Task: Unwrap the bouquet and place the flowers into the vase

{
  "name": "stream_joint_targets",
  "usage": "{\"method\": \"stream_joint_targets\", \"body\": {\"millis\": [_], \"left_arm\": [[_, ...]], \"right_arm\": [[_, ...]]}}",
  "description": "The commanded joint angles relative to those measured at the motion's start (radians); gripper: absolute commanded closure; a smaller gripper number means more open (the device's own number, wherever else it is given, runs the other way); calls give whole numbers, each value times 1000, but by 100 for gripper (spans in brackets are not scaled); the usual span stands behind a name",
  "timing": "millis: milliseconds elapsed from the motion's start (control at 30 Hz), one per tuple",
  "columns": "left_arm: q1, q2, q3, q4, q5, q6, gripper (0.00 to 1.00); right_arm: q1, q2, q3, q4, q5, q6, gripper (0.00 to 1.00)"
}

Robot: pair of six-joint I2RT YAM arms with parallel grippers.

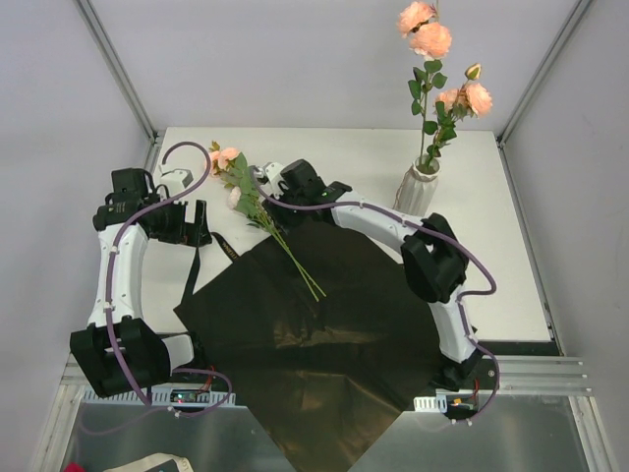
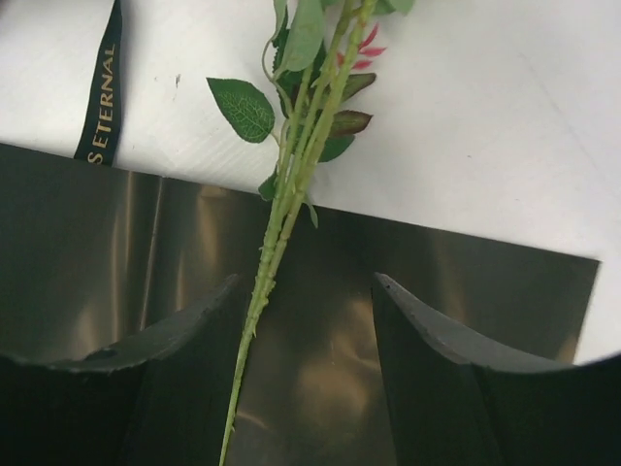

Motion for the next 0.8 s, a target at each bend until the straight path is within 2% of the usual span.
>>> {"method": "stream_joint_targets", "body": {"millis": [0, 767], "left_arm": [[20, -21, -23, -7, 5, 33, 1], [48, 40, -44, -7, 13, 110, 1]], "right_arm": [[4, 49, 140, -48, -81, 7, 44], [-19, 247, 239, 26, -125, 105, 51]]}}
